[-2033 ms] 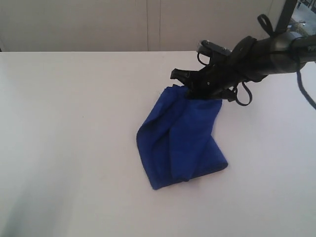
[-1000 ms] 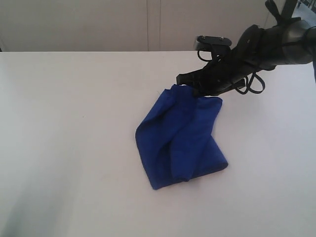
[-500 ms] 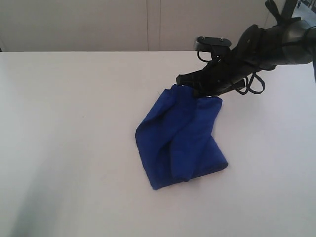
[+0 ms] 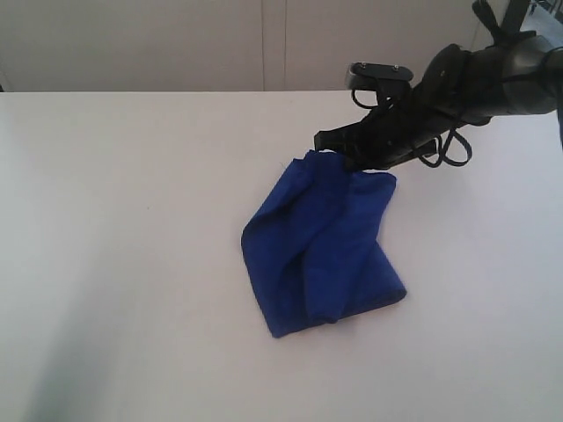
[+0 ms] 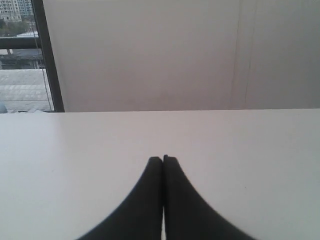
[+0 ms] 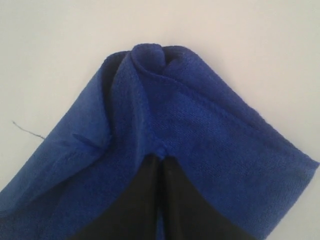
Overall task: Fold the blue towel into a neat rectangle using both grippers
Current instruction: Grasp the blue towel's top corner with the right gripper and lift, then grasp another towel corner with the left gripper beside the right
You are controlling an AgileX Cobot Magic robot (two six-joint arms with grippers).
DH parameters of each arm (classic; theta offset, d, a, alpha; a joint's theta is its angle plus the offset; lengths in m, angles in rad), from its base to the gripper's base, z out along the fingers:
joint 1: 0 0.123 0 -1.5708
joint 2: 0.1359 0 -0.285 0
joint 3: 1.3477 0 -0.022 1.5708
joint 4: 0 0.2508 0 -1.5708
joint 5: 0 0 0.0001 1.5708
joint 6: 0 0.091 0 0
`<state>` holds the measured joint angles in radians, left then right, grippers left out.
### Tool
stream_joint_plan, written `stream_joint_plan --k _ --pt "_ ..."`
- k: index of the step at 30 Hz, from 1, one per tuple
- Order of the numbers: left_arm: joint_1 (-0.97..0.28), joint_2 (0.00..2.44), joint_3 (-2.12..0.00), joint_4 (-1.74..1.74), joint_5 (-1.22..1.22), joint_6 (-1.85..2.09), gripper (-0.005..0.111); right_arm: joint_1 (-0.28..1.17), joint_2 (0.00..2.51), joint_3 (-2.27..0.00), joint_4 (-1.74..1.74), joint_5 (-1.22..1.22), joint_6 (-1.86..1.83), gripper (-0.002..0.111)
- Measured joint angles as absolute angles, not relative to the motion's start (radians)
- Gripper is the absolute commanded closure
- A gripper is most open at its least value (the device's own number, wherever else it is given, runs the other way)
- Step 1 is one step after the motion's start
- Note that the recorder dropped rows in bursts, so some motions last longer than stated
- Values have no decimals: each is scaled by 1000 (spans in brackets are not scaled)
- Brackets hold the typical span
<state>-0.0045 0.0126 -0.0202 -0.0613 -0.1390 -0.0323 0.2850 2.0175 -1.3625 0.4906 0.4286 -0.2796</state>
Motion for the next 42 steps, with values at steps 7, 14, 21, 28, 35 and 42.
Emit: stream_joint_plan --k 7,14,21,28,35,42 --pt "-5 176 -303 -61 32 -36 107 285 2018 -1362 491 435 -280 108" --pt "-5 479 -546 -24 283 -32 107 285 2018 -1362 495 435 -280 108" --pt "-5 877 -672 -46 398 0 107 285 2018 -1362 497 437 -274 108" --pt "-37 1293 -839 -321 411 242 107 275 2018 -1362 497 461 -101 108" --pt "-251 1788 -1233 -731 428 706 107 238 2018 -1362 497 461 60 108" --pt "-376 2052 -1556 -816 524 762 106 238 2018 -1362 497 461 86 108"
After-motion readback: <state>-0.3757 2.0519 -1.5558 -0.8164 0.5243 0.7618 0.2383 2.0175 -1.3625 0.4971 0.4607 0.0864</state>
